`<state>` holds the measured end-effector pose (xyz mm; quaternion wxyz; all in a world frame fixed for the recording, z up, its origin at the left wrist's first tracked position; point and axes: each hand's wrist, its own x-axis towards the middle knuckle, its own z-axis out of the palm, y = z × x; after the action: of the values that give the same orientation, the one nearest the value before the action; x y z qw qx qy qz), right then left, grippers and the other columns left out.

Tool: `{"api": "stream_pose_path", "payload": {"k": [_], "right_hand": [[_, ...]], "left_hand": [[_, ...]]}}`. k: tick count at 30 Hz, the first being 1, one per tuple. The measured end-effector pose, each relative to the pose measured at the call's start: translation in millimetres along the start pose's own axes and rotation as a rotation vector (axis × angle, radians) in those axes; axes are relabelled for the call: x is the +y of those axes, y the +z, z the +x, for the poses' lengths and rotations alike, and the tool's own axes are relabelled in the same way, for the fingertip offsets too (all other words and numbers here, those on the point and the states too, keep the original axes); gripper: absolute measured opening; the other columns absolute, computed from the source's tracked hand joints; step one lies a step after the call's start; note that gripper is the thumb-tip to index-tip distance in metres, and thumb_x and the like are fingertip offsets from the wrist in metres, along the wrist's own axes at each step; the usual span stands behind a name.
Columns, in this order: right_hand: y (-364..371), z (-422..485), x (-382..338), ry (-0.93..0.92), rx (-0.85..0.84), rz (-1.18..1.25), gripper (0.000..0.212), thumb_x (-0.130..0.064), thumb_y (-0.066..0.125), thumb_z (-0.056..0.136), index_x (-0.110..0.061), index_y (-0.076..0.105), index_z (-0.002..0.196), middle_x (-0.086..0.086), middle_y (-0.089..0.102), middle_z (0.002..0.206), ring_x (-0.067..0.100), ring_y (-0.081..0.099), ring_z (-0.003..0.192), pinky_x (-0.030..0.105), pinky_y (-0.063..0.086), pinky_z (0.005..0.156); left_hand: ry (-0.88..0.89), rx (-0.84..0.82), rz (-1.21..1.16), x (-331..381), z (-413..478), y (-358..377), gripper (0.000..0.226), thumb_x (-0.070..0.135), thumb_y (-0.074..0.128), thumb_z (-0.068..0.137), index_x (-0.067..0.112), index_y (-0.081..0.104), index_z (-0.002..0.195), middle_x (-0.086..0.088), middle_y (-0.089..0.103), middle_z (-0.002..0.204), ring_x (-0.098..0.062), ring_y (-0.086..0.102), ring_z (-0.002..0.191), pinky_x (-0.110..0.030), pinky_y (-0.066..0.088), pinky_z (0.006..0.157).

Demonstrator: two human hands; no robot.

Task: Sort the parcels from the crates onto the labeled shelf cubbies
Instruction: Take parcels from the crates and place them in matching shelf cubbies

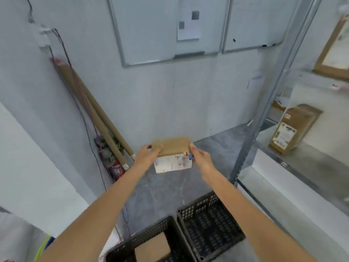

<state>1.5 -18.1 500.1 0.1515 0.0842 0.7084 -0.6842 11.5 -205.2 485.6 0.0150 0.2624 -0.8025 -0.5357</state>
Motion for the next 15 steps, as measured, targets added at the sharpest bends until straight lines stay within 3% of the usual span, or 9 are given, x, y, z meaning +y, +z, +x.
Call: {"api": "stream_pose_path", "payload": {"k": [2,4,6,8,11,15], "right_hand": [[-17,-17,-50,-0.117,-0.004,-0.006,0.033,-0.036,0.047,0.097,-0.009,0.066,0.101,0.000,0.065,0.084,0.005,0.057,0.073,0.023,0.042,0.068],[-37,-34,-90,-0.238,-0.017,0.008,0.025,-0.028,0.048,0.097,-0.016,0.067,0.107,-0.003,0.068,0.091,0.009,0.060,0.084,0.031,0.046,0.082],[-58,-50,-121,-0.353,-0.028,0.020,0.019,-0.021,0.050,0.096,-0.026,0.065,0.107,0.001,0.067,0.100,0.014,0.058,0.094,0.038,0.046,0.095],[-79,-69,-145,-0.478,-0.017,0.009,0.021,-0.013,0.049,0.096,-0.027,0.063,0.106,0.000,0.067,0.102,0.013,0.058,0.095,0.035,0.046,0.094],[-108,-93,-168,-0.626,0.064,0.007,0.020,-0.013,0.053,0.094,-0.023,0.065,0.107,0.003,0.067,0.109,0.015,0.059,0.099,0.033,0.046,0.094],[-142,-117,-183,-0.750,0.181,0.002,0.020,-0.016,0.060,0.090,-0.017,0.065,0.110,0.006,0.067,0.109,0.017,0.060,0.105,0.025,0.051,0.086]], "left_hand": [[0.020,-0.029,-0.071,53,-17,-14,0.060,0.052,0.058,0.085,0.012,0.051,0.129,-0.009,0.062,0.115,-0.024,0.062,0.089,-0.033,0.049,0.080],[0.046,-0.090,-0.145,96,-37,-23,0.054,0.054,0.054,0.086,0.011,0.051,0.120,-0.006,0.063,0.095,-0.020,0.060,0.075,-0.035,0.048,0.082],[0.090,-0.162,-0.203,132,-56,-28,0.053,0.056,0.052,0.086,0.013,0.047,0.117,-0.007,0.060,0.096,-0.020,0.059,0.080,-0.039,0.049,0.085],[0.118,-0.278,-0.287,160,-78,-27,0.050,0.055,0.052,0.085,0.014,0.049,0.113,-0.010,0.061,0.099,-0.023,0.059,0.085,-0.044,0.051,0.085],[0.114,-0.540,-0.478,191,-111,-16,0.035,0.048,0.049,0.089,0.015,0.060,0.093,-0.012,0.064,0.082,-0.024,0.061,0.075,-0.047,0.050,0.087],[0.139,-0.675,-0.634,209,-136,13,0.036,0.047,0.044,0.091,0.018,0.063,0.100,-0.012,0.065,0.095,-0.027,0.060,0.084,-0.049,0.051,0.087]]}}
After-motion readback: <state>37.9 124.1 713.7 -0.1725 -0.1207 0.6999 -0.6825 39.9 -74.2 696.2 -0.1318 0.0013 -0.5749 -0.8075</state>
